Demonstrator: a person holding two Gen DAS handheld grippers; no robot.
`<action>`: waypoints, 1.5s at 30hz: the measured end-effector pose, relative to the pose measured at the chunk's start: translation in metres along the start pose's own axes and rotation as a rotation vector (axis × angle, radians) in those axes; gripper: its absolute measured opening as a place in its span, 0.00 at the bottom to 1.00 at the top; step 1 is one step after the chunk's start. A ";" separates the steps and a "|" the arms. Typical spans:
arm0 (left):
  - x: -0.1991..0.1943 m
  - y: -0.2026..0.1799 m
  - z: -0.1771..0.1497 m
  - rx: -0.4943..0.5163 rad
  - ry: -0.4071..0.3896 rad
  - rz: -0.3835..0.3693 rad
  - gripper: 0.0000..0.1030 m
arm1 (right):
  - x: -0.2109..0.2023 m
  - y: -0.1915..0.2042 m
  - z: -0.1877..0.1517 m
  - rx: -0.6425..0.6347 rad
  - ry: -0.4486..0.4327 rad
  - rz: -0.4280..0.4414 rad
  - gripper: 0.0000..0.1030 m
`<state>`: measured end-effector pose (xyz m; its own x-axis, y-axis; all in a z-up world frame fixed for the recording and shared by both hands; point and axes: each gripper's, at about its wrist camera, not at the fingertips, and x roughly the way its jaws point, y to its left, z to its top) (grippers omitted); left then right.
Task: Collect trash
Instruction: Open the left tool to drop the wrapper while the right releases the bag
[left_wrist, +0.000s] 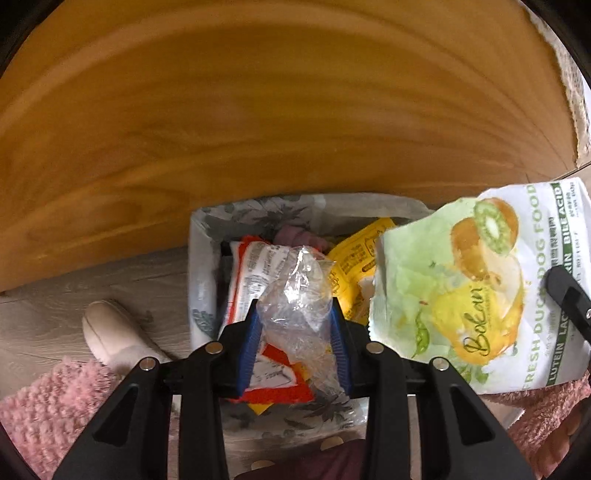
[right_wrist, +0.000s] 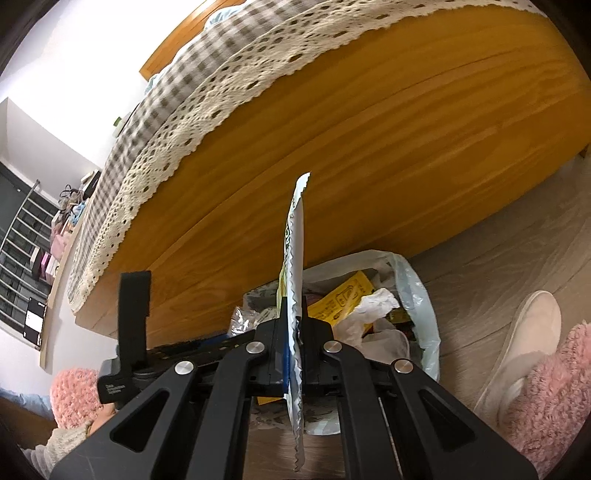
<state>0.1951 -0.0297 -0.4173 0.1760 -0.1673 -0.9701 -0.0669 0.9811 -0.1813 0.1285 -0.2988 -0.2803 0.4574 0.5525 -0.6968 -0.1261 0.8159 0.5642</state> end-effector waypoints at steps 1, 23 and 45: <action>0.004 -0.004 -0.002 0.006 0.013 -0.010 0.32 | -0.002 -0.001 0.000 0.001 -0.002 -0.002 0.03; -0.032 -0.002 -0.005 0.003 -0.040 -0.064 0.57 | 0.004 -0.004 0.003 0.029 -0.002 0.006 0.03; -0.035 0.039 -0.011 -0.106 -0.029 0.020 0.58 | 0.109 0.006 -0.007 -0.042 0.129 -0.158 0.03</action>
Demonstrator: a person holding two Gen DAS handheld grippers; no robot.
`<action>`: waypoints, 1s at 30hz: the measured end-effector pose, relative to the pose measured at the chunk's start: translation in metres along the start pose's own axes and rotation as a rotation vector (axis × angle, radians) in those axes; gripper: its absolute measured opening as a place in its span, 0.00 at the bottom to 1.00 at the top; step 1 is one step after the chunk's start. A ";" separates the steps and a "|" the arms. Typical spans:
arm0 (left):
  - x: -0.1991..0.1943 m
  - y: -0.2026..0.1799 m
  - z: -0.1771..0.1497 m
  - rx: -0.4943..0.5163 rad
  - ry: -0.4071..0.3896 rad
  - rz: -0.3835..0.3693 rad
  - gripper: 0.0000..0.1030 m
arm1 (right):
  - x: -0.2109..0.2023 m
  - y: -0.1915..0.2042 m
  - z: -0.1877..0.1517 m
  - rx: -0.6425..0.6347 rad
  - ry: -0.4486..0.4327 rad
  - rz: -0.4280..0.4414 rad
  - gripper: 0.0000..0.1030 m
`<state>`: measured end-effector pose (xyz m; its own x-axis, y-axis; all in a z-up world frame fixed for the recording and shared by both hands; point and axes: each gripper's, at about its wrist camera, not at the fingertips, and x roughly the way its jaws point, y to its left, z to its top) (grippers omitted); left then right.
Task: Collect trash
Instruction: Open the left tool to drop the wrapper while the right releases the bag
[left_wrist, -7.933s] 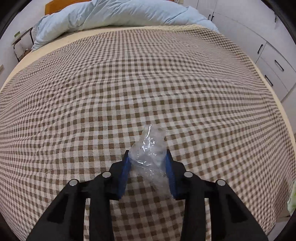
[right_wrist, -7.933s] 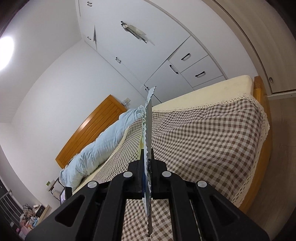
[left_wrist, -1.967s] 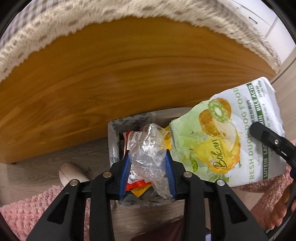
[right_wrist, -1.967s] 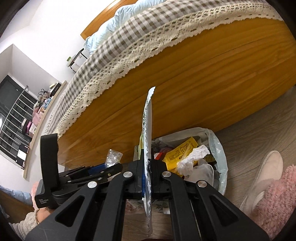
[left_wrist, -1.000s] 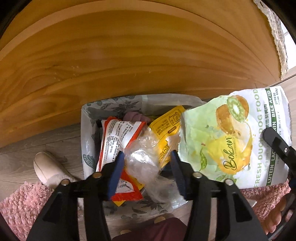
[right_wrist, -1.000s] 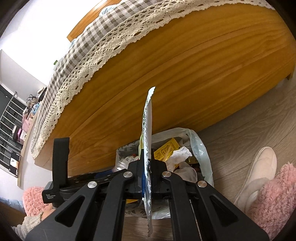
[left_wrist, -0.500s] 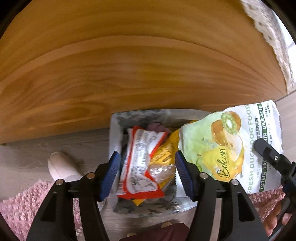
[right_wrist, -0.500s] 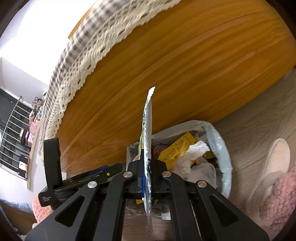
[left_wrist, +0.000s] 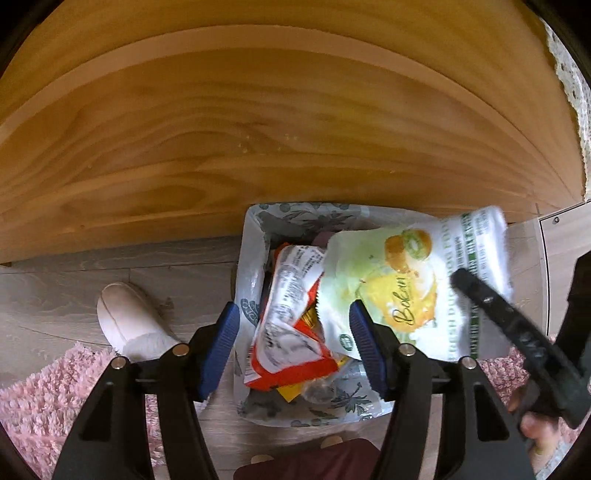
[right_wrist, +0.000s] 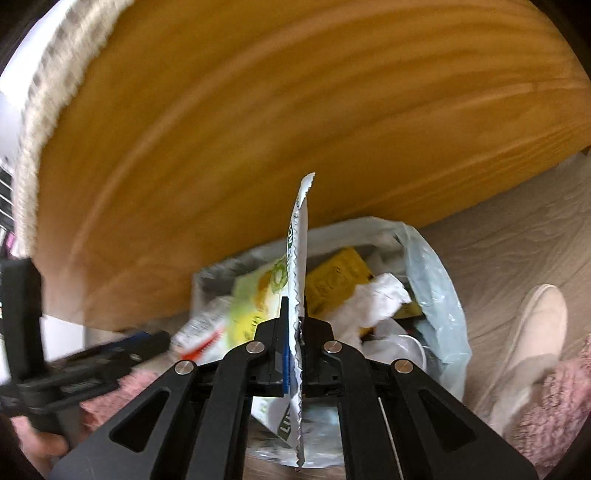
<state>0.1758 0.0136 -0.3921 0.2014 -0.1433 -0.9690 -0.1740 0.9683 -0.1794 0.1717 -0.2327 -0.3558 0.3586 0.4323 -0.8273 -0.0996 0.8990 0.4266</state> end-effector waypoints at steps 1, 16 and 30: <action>0.001 -0.001 0.000 0.002 -0.001 -0.001 0.58 | 0.004 0.002 -0.001 -0.022 0.011 -0.024 0.03; 0.008 -0.014 -0.008 0.047 0.015 -0.005 0.58 | 0.062 0.047 -0.029 -0.357 0.049 -0.254 0.04; 0.008 -0.016 -0.009 0.061 0.013 -0.018 0.58 | 0.069 0.044 -0.028 -0.336 0.073 -0.249 0.18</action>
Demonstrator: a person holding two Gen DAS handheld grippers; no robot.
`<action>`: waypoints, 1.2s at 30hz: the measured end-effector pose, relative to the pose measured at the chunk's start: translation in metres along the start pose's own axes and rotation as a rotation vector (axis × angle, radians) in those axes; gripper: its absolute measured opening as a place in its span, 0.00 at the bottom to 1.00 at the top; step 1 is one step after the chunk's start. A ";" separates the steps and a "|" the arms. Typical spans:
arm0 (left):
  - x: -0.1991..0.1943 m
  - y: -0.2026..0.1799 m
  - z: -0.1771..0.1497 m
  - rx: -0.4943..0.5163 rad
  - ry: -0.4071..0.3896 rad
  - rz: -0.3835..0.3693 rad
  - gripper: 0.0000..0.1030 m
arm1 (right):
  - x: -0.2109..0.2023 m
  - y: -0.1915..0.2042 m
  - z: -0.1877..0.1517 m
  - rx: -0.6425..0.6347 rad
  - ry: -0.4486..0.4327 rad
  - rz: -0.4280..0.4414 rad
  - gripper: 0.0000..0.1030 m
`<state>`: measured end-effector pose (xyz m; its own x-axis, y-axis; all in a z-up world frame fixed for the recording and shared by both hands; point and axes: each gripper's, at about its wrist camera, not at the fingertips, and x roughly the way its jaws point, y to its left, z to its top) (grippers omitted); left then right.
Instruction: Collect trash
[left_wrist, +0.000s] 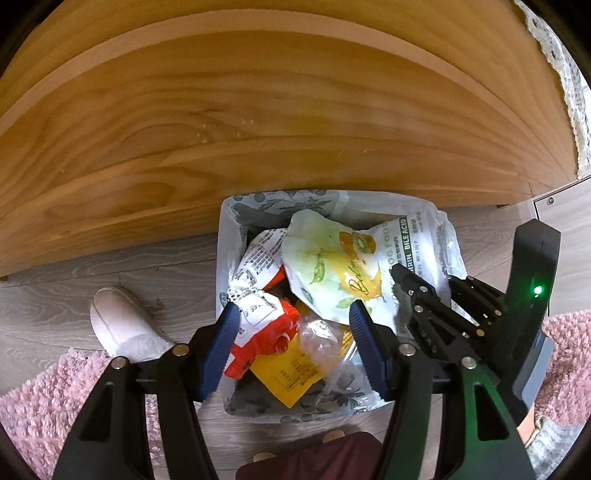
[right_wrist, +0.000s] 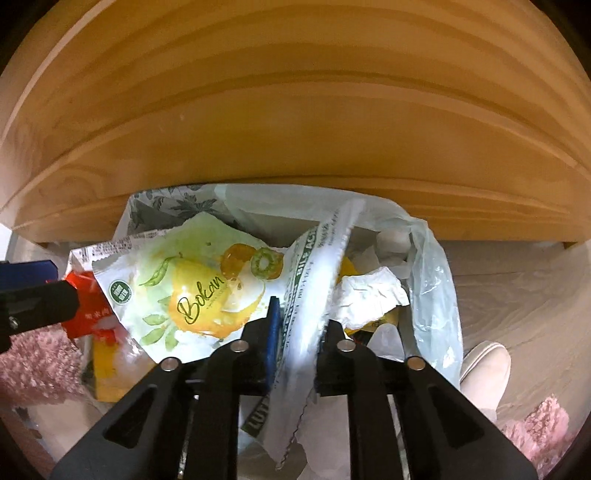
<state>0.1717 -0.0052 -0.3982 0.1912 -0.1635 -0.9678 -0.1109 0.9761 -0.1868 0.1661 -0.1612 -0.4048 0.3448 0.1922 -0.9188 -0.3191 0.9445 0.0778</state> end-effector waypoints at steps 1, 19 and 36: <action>0.000 0.000 0.000 0.002 -0.002 -0.002 0.58 | -0.002 -0.001 0.001 0.005 -0.001 -0.001 0.22; -0.014 0.001 0.000 0.005 -0.049 -0.044 0.58 | -0.042 -0.021 -0.001 0.062 -0.051 -0.002 0.74; -0.078 -0.014 -0.021 0.055 -0.284 -0.062 0.93 | -0.098 -0.034 -0.020 0.086 -0.050 -0.026 0.92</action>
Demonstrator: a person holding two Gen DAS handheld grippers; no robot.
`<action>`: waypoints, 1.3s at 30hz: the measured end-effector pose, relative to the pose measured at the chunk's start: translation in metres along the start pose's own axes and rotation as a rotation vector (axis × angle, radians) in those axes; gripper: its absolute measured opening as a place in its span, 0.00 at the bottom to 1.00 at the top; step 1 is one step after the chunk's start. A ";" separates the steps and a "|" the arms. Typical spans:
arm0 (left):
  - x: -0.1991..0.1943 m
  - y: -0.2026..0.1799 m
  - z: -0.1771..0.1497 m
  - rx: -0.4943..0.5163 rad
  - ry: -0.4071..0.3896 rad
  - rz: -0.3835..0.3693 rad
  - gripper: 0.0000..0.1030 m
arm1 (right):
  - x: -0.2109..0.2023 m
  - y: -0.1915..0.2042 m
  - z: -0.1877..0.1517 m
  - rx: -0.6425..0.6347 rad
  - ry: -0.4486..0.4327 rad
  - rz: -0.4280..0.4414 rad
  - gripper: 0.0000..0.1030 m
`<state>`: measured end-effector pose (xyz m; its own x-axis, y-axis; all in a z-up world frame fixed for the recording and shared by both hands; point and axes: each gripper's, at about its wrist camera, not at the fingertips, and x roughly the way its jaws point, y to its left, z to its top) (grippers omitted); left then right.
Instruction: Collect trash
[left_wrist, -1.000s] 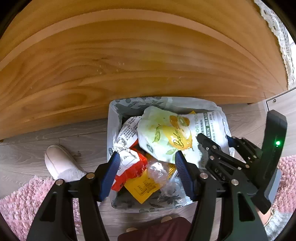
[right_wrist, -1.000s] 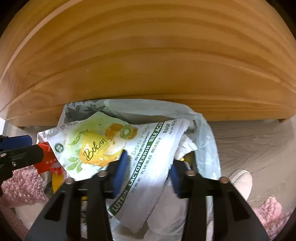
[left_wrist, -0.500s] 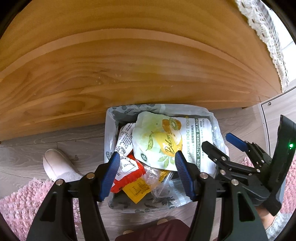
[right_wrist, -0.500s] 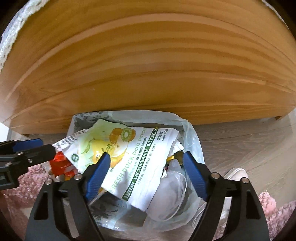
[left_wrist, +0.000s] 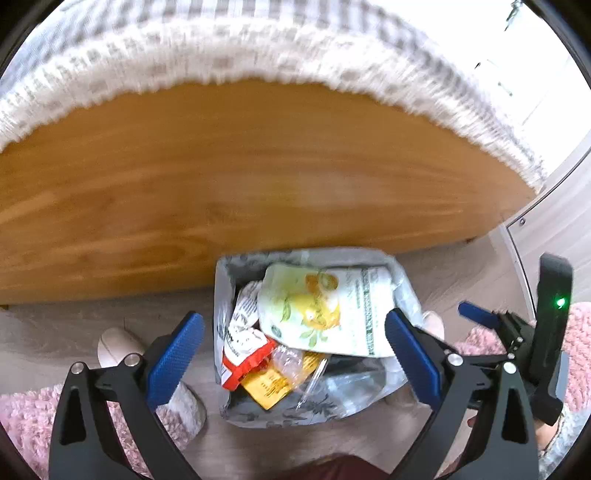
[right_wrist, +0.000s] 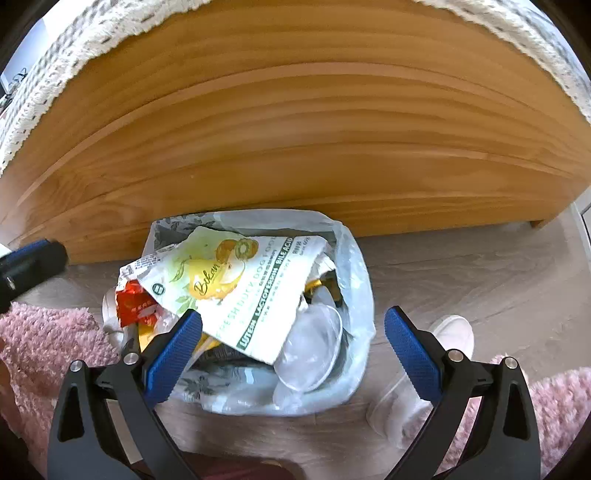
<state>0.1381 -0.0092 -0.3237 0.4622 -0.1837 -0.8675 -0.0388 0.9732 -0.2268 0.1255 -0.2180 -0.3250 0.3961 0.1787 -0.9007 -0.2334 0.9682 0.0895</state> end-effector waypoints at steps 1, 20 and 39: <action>-0.005 -0.002 0.000 0.006 -0.012 -0.011 0.93 | -0.004 -0.001 -0.002 0.002 -0.002 0.000 0.92; -0.082 -0.031 -0.013 0.086 -0.145 -0.077 0.93 | -0.089 0.002 -0.016 -0.012 -0.064 0.072 0.92; -0.144 -0.056 -0.041 0.160 -0.273 -0.005 0.93 | -0.157 0.004 -0.034 -0.044 -0.180 0.032 0.92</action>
<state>0.0377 -0.0434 -0.2043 0.6839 -0.1659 -0.7105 0.0943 0.9857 -0.1395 0.0319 -0.2477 -0.1979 0.5391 0.2411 -0.8070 -0.2853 0.9538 0.0944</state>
